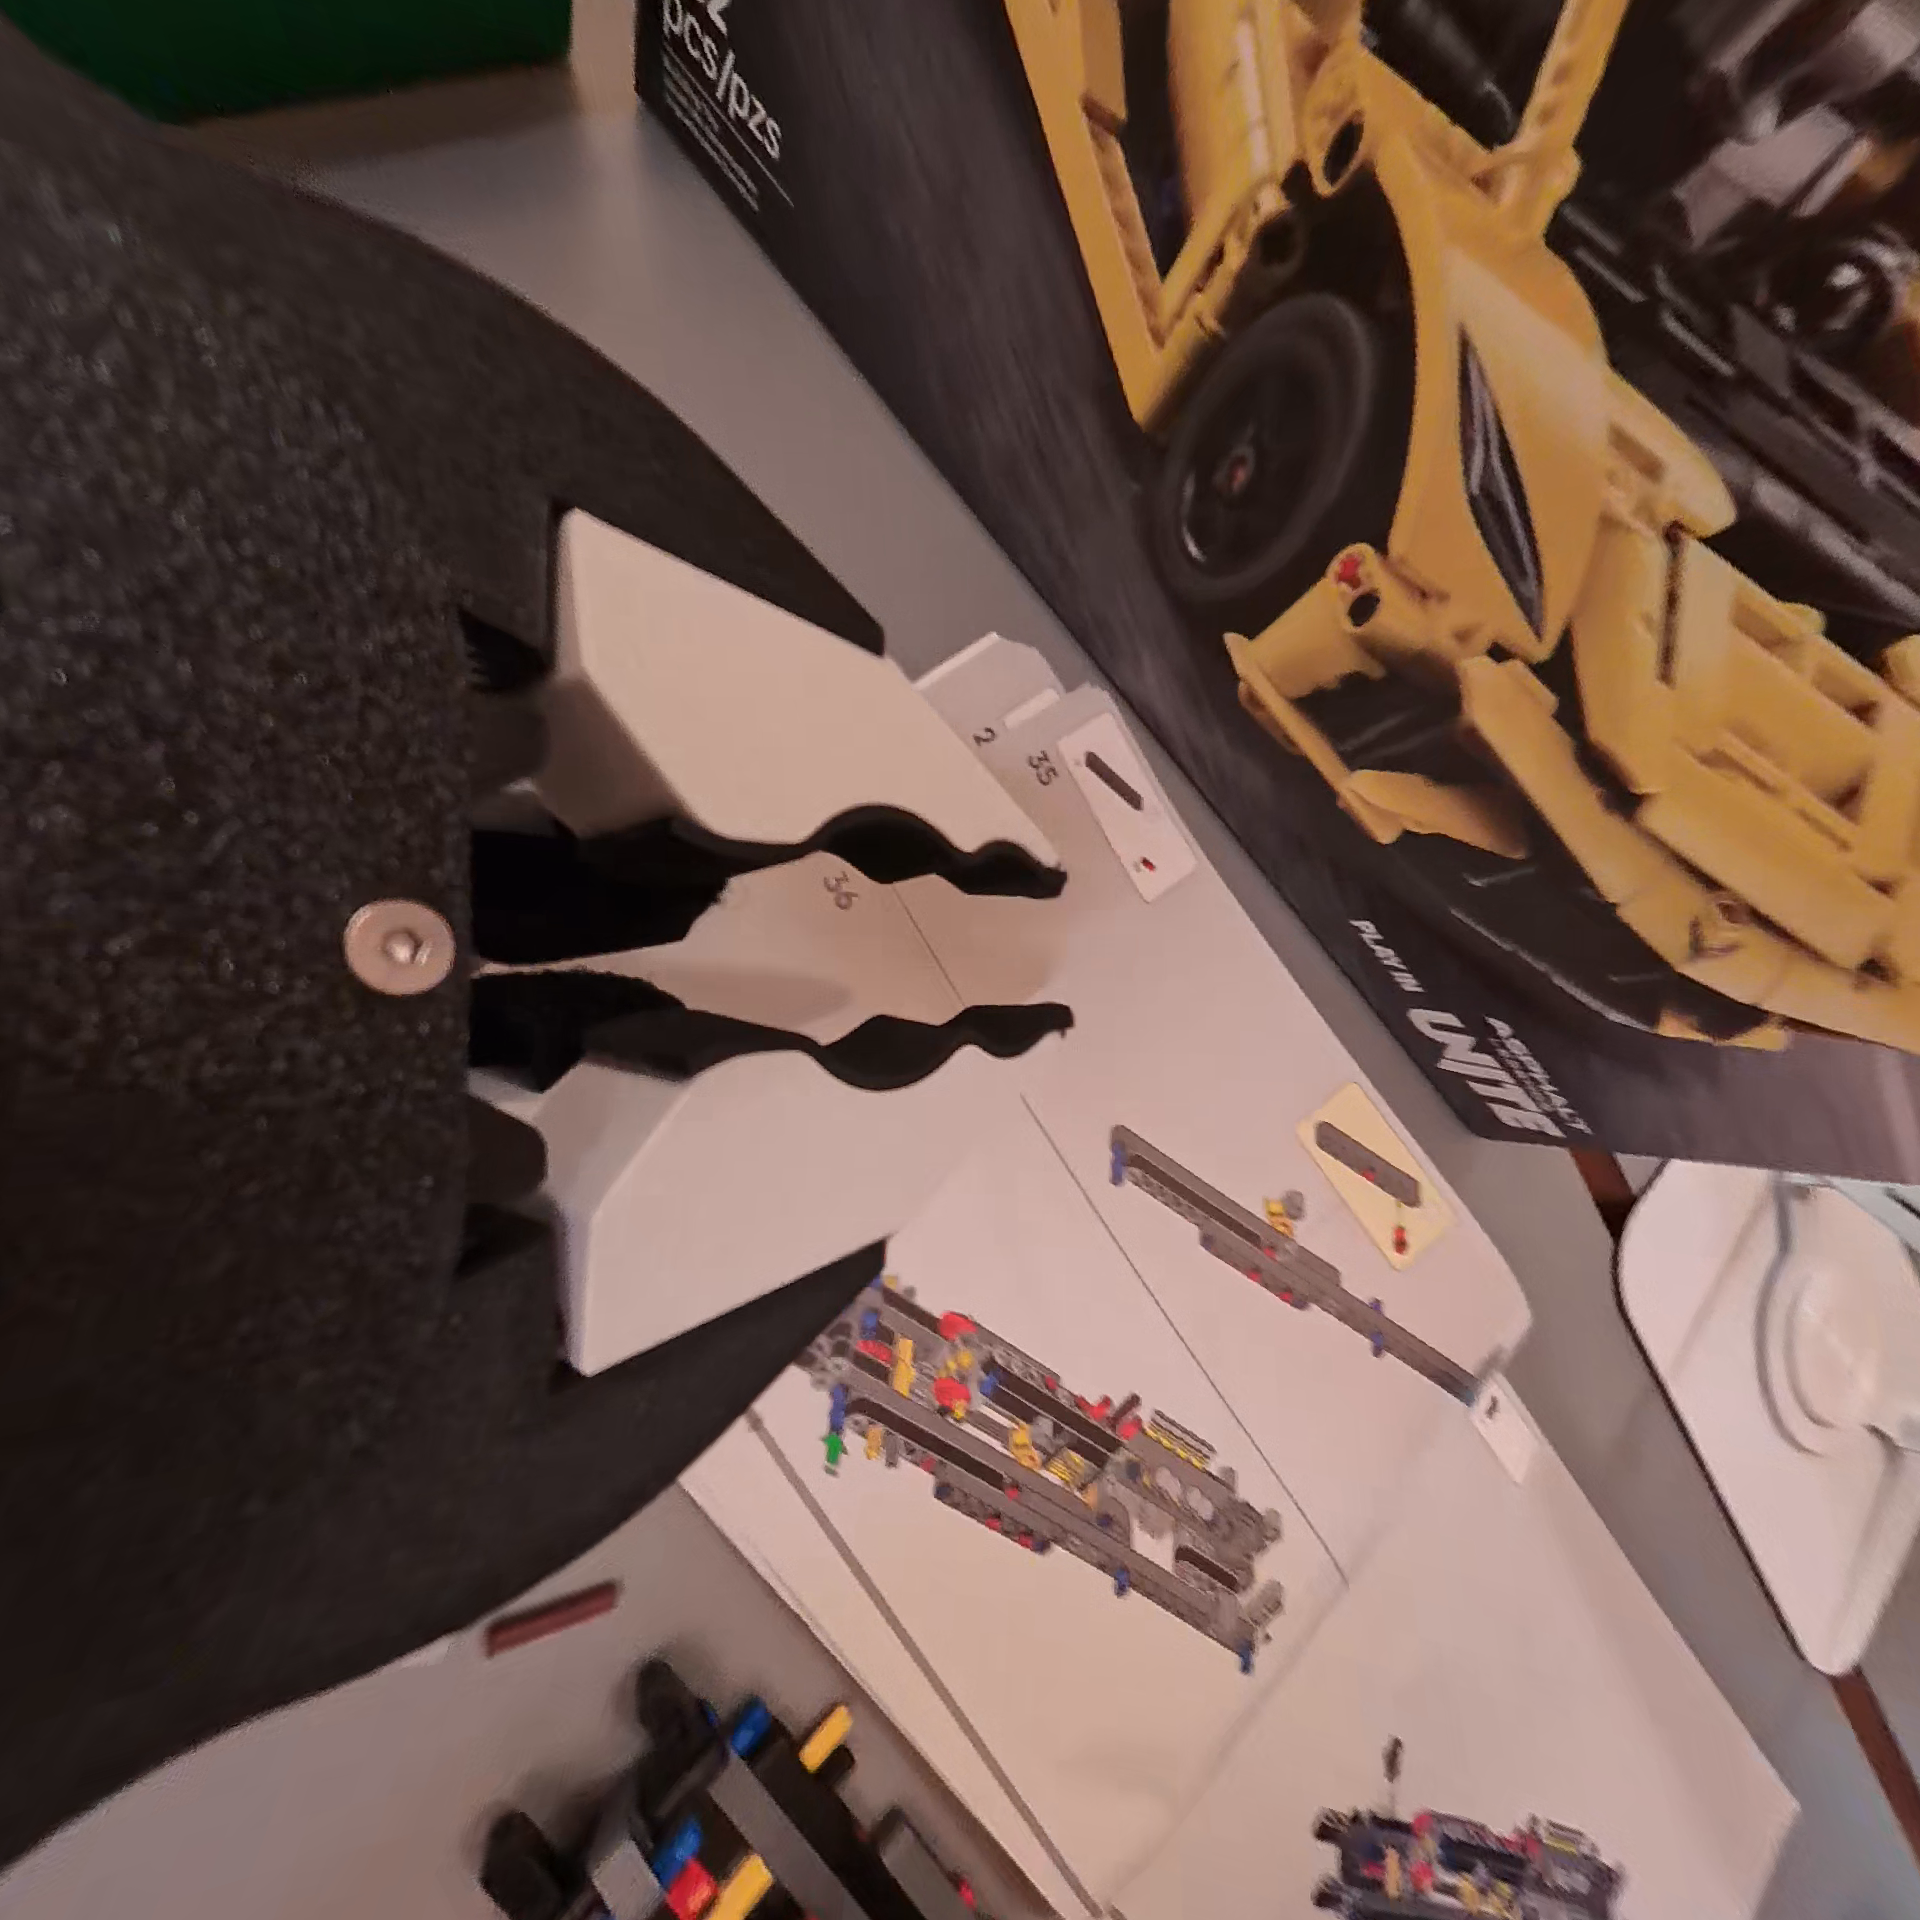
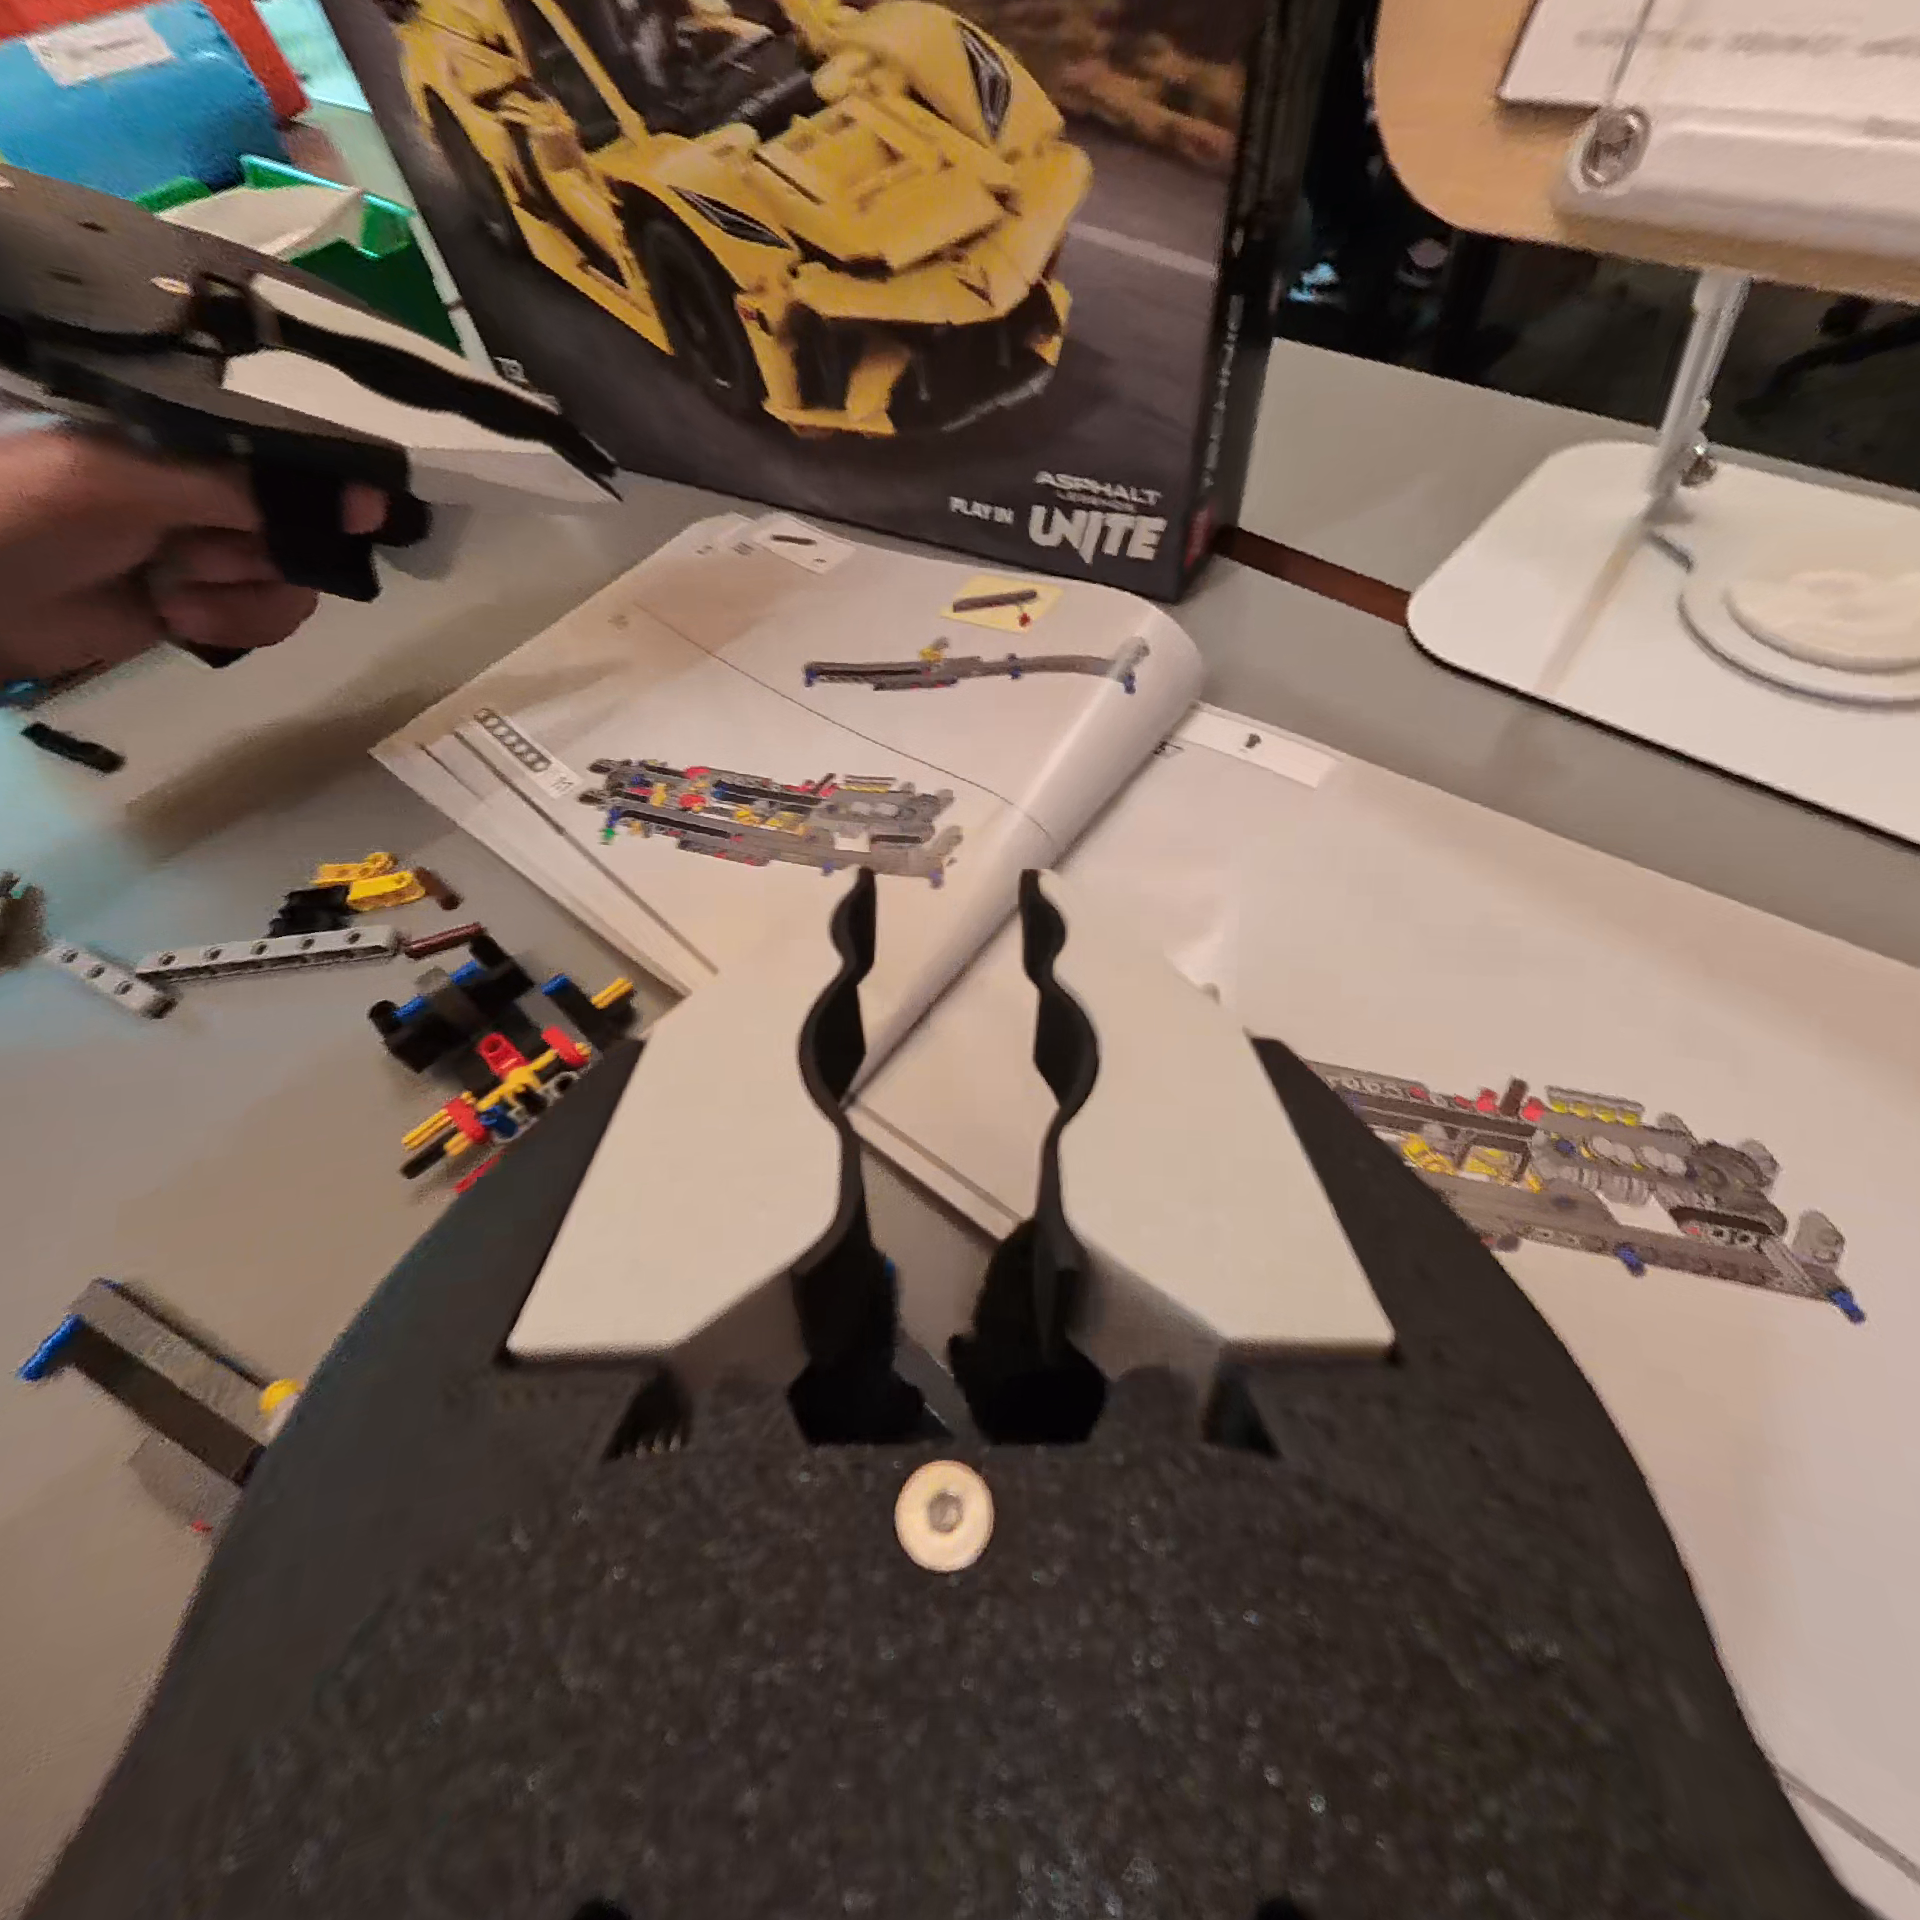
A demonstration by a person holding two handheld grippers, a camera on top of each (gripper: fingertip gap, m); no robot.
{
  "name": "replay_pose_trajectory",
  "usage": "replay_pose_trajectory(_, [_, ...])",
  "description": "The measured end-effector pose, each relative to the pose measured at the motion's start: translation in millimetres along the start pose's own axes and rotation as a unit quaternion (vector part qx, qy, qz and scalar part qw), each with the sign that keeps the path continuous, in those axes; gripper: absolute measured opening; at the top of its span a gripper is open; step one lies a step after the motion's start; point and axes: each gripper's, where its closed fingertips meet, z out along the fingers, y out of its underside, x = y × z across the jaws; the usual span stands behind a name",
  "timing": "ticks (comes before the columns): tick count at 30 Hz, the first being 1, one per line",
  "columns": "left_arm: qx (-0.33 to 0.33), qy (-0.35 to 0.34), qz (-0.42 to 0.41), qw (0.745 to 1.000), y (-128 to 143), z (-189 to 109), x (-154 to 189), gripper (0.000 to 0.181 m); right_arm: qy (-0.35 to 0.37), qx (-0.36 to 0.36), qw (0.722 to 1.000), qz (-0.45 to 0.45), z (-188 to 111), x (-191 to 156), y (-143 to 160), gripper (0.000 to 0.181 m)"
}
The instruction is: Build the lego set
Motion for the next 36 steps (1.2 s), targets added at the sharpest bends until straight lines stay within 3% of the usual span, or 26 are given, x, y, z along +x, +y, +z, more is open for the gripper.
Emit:
replay_pose_trajectory(8, [0.008, 0.012, 0.009, 1.000, -1, -2, 2, 0.020, 0.003, -0.004, 0.999, -0.042, 3, -6, 6, 0.021])
replay_pose_trajectory(24, [0.014, 0.016, -0.004, 1.000, -2, 3, 8, 0.018, -0.007, 0.002, 1.000, 0.008, -1, 3, 7, 0.019])
replay_pose_trajectory(36, [0.049, 0.023, -0.030, 0.998, -18, -4, 13, 0.017, -0.005, 0.007, 1.000, -0.002, -1, -1, 3, 0.015])
